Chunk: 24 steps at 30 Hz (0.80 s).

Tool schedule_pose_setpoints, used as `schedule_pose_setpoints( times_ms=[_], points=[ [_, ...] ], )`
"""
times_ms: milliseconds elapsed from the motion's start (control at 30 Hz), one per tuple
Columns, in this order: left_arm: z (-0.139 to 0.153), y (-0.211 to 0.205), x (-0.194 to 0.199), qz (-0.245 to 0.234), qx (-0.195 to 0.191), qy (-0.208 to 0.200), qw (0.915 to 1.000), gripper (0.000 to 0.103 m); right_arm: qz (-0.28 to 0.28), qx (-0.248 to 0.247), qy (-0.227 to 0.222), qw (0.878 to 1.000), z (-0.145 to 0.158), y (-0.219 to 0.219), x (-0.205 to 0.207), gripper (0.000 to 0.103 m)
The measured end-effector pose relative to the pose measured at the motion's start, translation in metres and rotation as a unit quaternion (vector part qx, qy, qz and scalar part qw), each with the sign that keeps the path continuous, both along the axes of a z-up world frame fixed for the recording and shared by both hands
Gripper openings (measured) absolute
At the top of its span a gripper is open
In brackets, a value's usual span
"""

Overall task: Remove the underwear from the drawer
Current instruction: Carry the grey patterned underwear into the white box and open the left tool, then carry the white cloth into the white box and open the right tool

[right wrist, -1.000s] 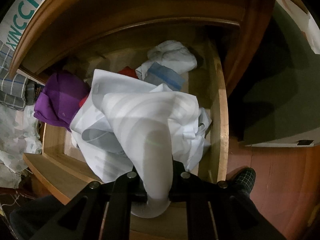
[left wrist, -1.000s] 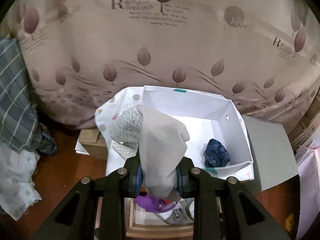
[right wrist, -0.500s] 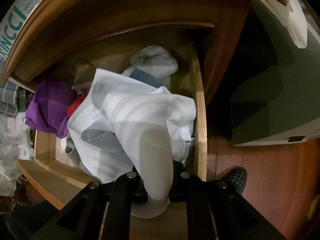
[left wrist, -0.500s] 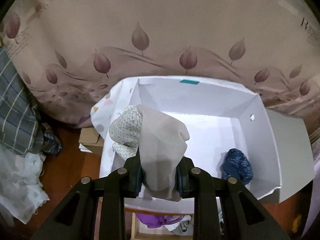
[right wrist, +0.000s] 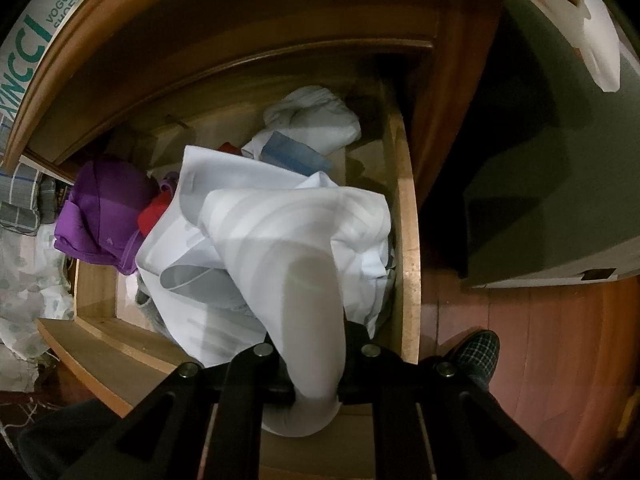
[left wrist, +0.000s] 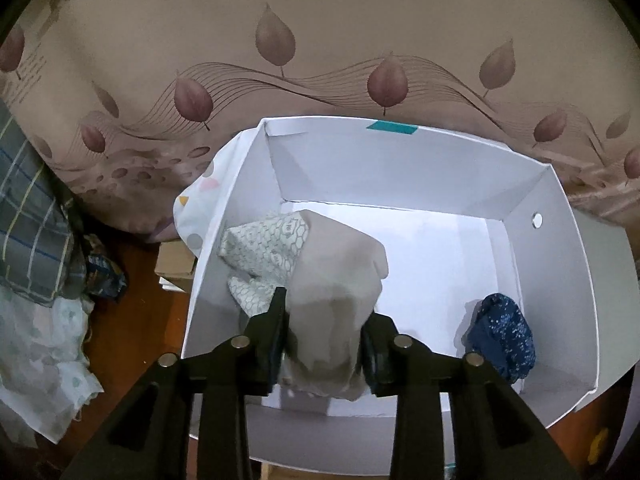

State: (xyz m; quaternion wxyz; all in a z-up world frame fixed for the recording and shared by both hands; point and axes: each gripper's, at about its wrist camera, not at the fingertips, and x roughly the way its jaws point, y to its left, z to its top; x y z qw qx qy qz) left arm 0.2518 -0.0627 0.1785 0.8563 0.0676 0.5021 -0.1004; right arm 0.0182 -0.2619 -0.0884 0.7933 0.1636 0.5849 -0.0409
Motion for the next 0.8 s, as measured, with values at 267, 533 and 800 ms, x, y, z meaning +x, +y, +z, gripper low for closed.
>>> schedule_pose_setpoints(
  times_ms=[267,533,800],
  points=[
    [0.024,0.008,-0.018,0.000,0.013,-0.062,0.9980,0.067,0.000,0.000,-0.001,1.000,0.001,0.002,-0.001,0.011],
    [0.038,0.040,-0.059,0.020,-0.002,-0.096,0.9952,0.074,0.003,-0.006,-0.001,1.000,-0.001,0.004,0.000,0.011],
    [0.008,0.109,-0.138,0.072,-0.013,-0.107,0.9915,0.079,0.008,-0.006,-0.024,1.000,0.000,0.010,-0.004,0.011]
  ],
)
